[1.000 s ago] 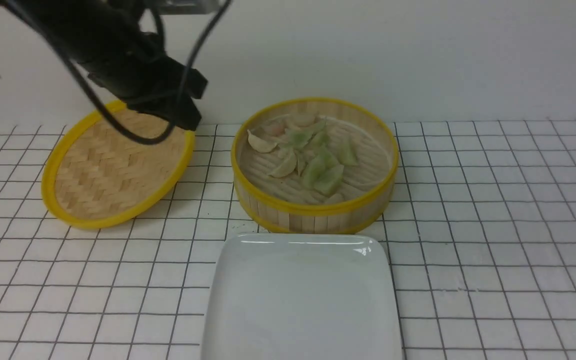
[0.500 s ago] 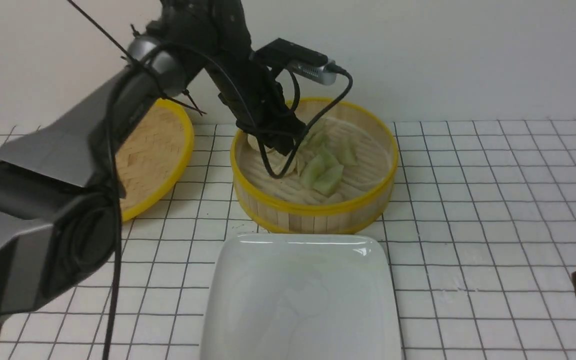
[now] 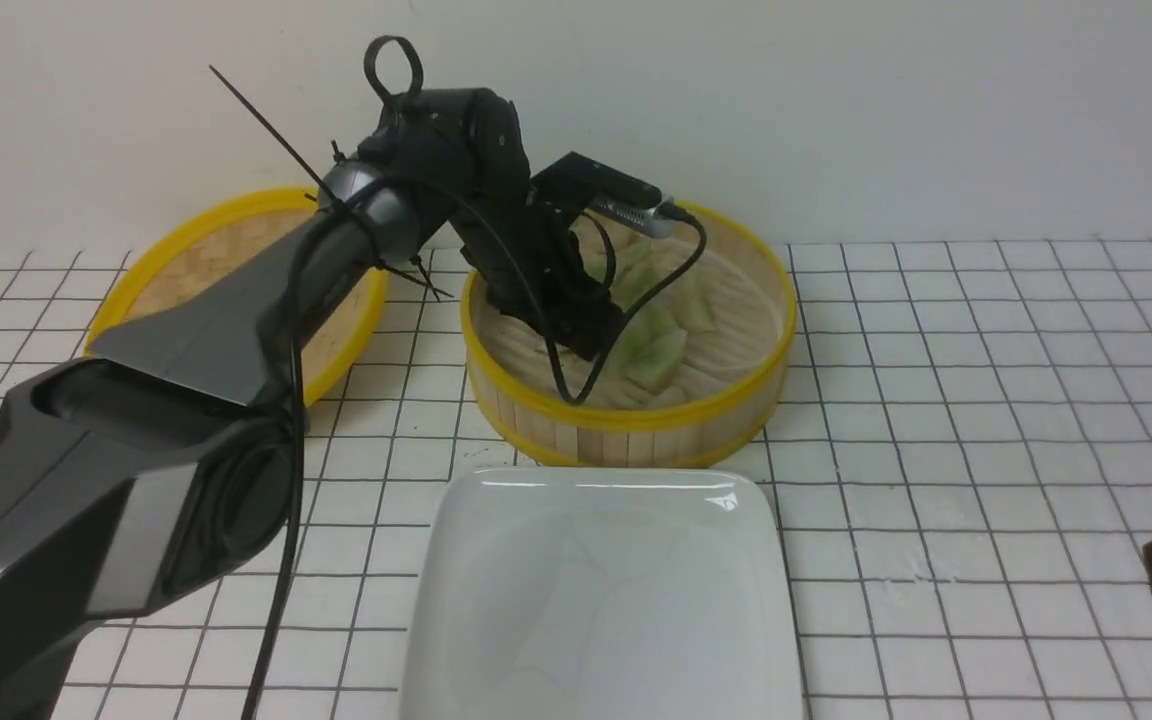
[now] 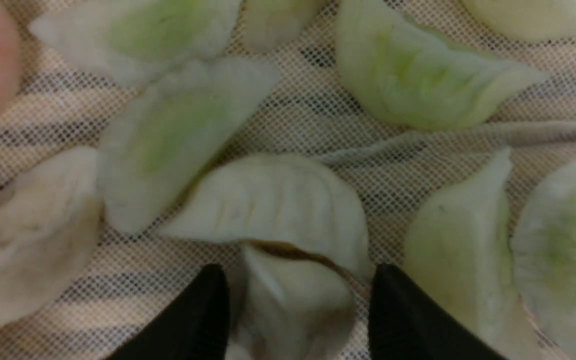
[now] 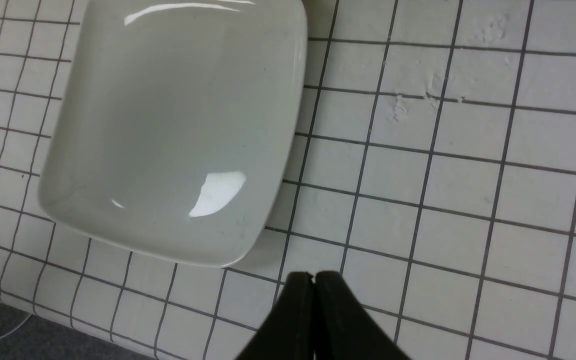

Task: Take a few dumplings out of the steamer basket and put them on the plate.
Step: Use the left arm to grab a dumpling from the steamer

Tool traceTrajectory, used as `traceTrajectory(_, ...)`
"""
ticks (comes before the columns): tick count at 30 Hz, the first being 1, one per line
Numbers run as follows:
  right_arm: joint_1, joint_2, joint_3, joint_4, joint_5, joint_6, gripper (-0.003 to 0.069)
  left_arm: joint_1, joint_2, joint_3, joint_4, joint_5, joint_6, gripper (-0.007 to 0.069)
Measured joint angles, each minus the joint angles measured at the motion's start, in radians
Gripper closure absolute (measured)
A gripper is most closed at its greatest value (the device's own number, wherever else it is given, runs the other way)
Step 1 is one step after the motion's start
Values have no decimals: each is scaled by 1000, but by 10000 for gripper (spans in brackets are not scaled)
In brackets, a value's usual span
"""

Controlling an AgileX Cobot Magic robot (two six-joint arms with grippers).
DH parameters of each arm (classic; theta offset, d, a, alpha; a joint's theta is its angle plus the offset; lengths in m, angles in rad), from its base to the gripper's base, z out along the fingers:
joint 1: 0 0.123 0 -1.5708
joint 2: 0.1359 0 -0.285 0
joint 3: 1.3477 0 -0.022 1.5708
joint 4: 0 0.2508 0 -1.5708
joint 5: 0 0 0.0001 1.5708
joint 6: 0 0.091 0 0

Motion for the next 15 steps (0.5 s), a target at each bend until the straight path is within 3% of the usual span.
traceTrajectory(2, 0, 0, 0, 0, 0, 0, 669, 0, 1, -6, 3, -1, 2, 407)
traceTrajectory(9, 0, 0, 0, 1, 18, 6, 669, -1, -71, -5, 10, 124, -17, 419)
traceTrajectory(15, 0, 0, 0, 1, 22, 7, 669, -1, -287, 75, 0, 135, -143, 419)
